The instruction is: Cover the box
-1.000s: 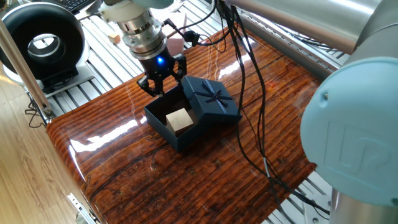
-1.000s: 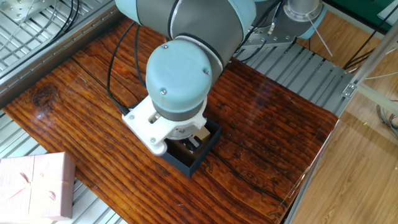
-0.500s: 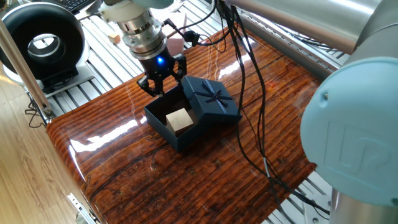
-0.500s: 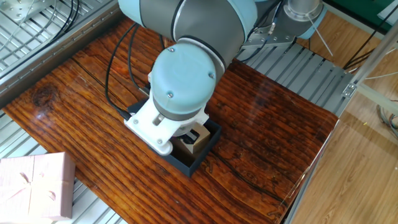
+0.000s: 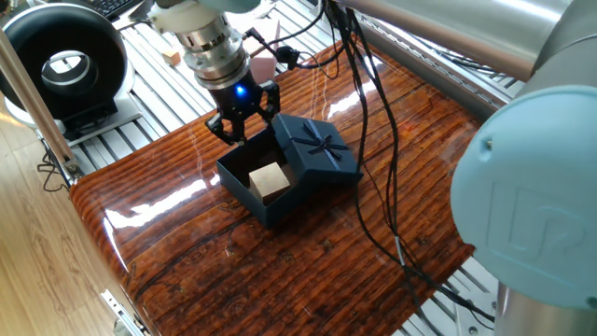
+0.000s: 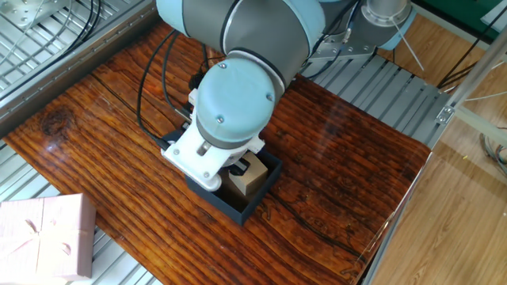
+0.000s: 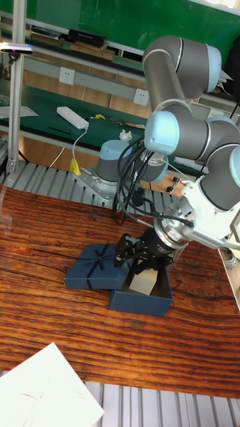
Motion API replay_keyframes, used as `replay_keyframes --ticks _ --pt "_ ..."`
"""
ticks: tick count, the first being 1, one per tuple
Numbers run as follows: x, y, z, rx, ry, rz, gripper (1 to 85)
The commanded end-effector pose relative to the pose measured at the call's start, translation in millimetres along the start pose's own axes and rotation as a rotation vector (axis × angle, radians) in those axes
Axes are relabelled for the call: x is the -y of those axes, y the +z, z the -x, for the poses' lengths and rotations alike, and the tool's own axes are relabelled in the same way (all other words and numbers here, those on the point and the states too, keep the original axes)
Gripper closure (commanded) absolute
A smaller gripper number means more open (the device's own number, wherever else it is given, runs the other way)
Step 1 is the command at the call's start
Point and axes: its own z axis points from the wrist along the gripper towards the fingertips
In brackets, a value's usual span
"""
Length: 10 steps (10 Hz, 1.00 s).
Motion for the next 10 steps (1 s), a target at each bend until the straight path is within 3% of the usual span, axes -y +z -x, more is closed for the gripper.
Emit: replay_keyframes --ticks 1,4,7,8,9,10 --pt "0.6 12.8 1.5 0.022 0.011 0.030 27.3" --pt "-2.2 20.5 14.8 0.070 0.041 0.066 24.7" --pt "5.0 32.0 17.5 0.094 0.043 0.080 23.7" --pt "9.8 38.8 15.4 0.091 0.038 0.081 23.7" --pt "9.5 38.7 7.6 0.057 0.046 0.081 25.3" --pt "11.0 34.1 -2.1 0.015 0.057 0.062 39.3"
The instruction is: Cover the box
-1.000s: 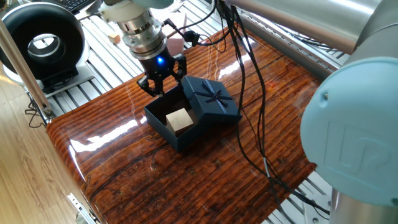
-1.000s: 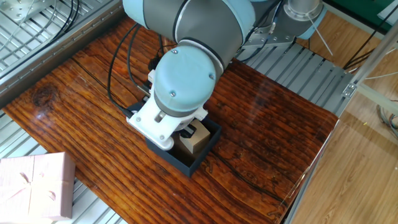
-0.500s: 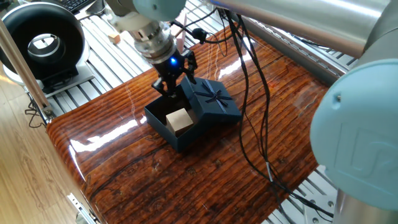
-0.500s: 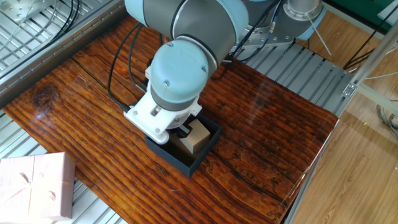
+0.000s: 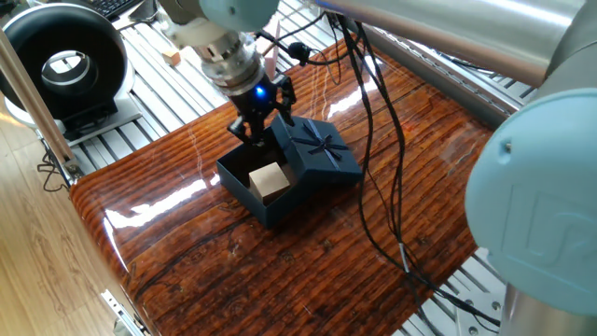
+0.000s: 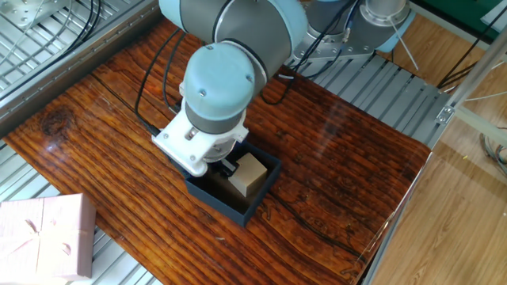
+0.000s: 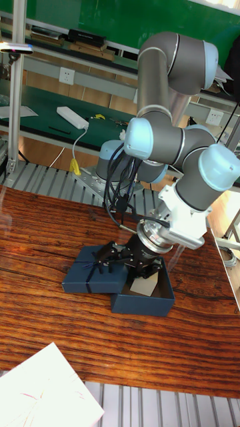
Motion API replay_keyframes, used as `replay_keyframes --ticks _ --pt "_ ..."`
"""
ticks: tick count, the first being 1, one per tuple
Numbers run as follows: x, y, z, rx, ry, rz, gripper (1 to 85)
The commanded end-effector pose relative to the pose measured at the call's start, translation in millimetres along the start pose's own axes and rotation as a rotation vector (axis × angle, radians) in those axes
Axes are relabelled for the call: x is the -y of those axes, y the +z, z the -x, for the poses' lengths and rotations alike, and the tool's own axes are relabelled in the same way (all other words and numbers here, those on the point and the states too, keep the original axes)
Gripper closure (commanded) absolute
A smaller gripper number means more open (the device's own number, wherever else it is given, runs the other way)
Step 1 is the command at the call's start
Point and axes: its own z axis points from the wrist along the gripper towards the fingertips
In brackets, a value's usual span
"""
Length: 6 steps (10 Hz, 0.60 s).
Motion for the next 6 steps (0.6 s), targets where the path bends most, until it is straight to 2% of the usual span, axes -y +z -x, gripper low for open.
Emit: replay_keyframes --ticks 1,2,4,6 --pt "-0.6 -7.9 -20.5 -0.084 0.031 0.015 46.7" --pt "-1.6 -11.7 -19.8 -0.081 0.034 0.025 47.0" --pt "-8.1 -20.1 -23.2 -0.102 0.056 0.030 51.7" --pt "-12.1 -38.0 -24.6 -0.122 0.068 0.030 51.7"
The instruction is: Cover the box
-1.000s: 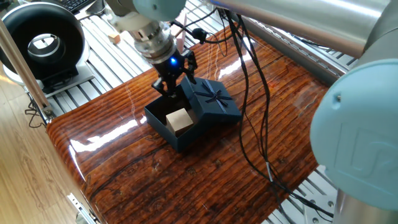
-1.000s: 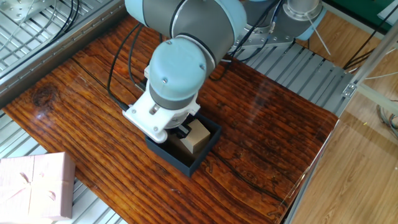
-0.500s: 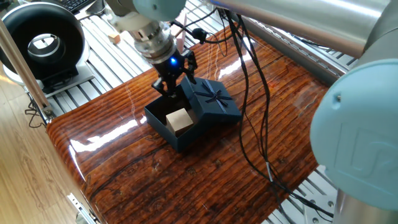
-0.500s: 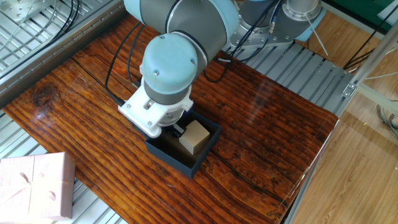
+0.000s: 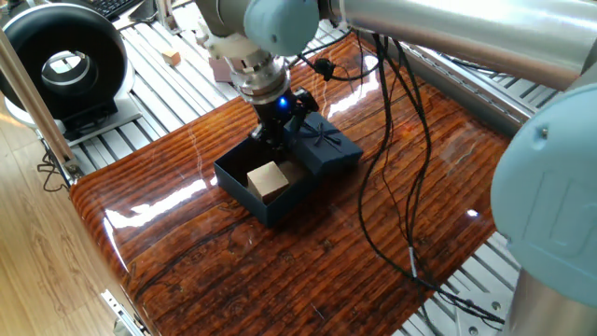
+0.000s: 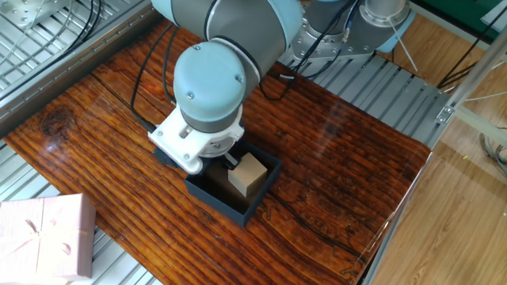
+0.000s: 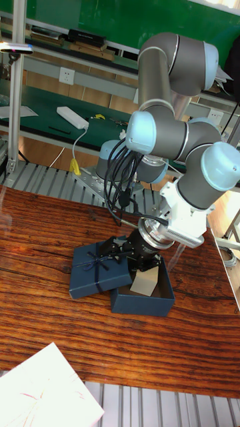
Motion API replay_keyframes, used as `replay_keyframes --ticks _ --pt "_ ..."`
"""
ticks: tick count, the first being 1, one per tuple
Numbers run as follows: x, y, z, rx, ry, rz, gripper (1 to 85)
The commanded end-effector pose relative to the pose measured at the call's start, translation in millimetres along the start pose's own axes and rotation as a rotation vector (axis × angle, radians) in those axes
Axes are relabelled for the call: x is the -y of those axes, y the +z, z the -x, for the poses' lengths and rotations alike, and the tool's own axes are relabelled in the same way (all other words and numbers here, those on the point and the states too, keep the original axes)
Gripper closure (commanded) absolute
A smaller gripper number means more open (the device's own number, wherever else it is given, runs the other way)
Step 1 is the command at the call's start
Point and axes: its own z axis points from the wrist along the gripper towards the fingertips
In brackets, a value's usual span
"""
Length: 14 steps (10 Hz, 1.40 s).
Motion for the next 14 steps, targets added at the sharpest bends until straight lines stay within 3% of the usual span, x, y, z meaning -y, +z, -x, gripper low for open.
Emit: replay_keyframes --ticks 1,2,5,8,14 --pt "-13.6 -25.5 -5.9 -0.038 0.030 0.042 51.0" --pt "-24.0 -33.2 -3.1 -0.035 0.041 0.079 49.3" --pt "-49.5 -52.6 4.8 0.007 0.053 0.123 47.7" --pt "-61.7 -57.9 18.6 0.089 0.012 0.118 47.3" --pt "-68.6 -58.1 24.8 0.152 -0.014 0.068 47.3"
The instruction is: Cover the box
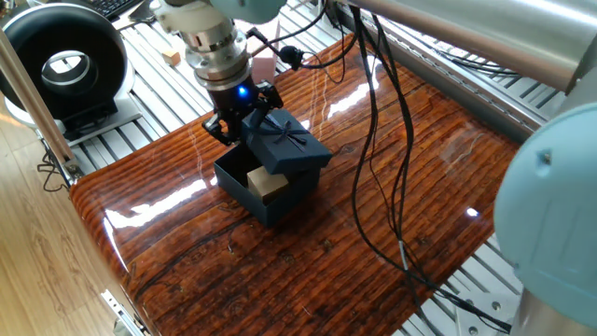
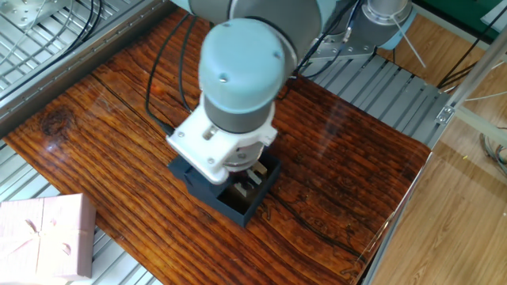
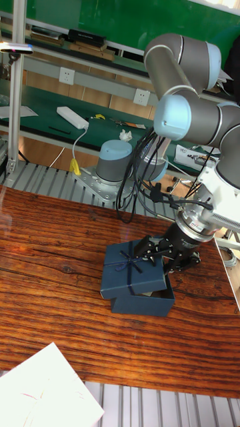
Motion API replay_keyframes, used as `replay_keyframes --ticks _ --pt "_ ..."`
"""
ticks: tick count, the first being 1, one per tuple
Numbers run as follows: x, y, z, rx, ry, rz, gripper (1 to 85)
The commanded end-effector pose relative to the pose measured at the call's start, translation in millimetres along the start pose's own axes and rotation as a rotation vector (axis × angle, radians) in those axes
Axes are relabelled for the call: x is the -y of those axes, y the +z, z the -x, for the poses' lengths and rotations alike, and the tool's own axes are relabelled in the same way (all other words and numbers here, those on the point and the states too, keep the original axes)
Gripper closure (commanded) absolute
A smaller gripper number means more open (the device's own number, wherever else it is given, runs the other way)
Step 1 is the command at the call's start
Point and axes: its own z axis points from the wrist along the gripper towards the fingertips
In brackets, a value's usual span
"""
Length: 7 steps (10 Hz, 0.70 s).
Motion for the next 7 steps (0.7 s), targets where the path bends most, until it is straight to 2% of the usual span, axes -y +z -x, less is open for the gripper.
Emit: replay_keyframes --ticks 1,2,3,4,5,6,7 --pt "-4.5 -1.9 2.4 0.026 -0.015 -0.010 47.3" --pt "-4.1 -2.2 4.0 0.035 -0.020 -0.015 47.3" --pt "-12.2 -1.6 4.7 0.042 -0.008 0.012 47.3" --pt "-22.8 -1.9 5.6 0.046 0.019 0.052 47.3" --pt "-37.8 -3.5 7.8 0.052 0.058 0.112 47.3" --pt "-42.9 -5.0 8.5 0.057 0.070 0.131 47.3" --pt "-55.1 -7.7 8.8 0.057 0.099 0.180 47.3"
